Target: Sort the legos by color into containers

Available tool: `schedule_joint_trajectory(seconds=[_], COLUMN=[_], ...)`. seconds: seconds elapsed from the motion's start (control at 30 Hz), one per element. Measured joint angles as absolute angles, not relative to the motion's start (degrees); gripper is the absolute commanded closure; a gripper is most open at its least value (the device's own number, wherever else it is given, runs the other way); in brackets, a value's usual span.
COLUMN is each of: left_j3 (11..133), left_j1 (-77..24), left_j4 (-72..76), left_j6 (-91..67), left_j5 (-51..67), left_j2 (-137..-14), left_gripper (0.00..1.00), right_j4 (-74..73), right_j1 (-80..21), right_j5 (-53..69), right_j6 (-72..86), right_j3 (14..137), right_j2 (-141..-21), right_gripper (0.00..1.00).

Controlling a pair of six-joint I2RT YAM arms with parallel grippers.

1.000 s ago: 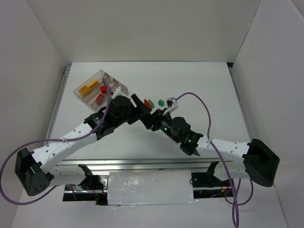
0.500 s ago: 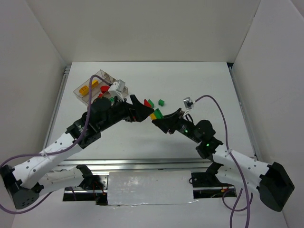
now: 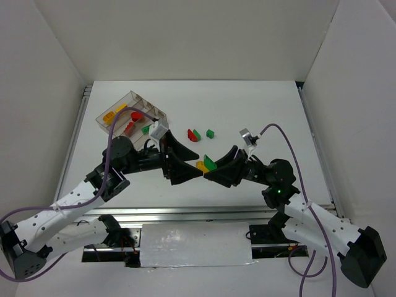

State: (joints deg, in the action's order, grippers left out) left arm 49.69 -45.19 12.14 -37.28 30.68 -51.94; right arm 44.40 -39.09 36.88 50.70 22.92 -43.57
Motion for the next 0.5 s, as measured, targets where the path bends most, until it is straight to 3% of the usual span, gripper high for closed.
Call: schedule_joint_trajectory(seconds=[0.1, 0.27, 0.5], left_j3=[49.7, 49.7, 49.7], left_j1=[-45.2, -45.2, -45.2], left_j4=[12.7, 14.3, 14.6], left_j6=[-37.3, -37.6, -37.8], left_j5=[32.3, 34.0, 35.9], left_j2=[-52.1, -52.9, -56.1], left_gripper=[0.12, 0.28, 0.38], right_j4=[45.7, 47.4, 47.5], right_j1=[-39.1, -39.1, -39.1], right_j5=[38.7, 39.8, 39.9], right_j6=[51.6, 52.1, 51.7], right_j3=[23.4, 23.4, 24.2], right_j2=[-43.4, -43.5, -43.9], right_gripper=[1.00, 1.00, 1.00])
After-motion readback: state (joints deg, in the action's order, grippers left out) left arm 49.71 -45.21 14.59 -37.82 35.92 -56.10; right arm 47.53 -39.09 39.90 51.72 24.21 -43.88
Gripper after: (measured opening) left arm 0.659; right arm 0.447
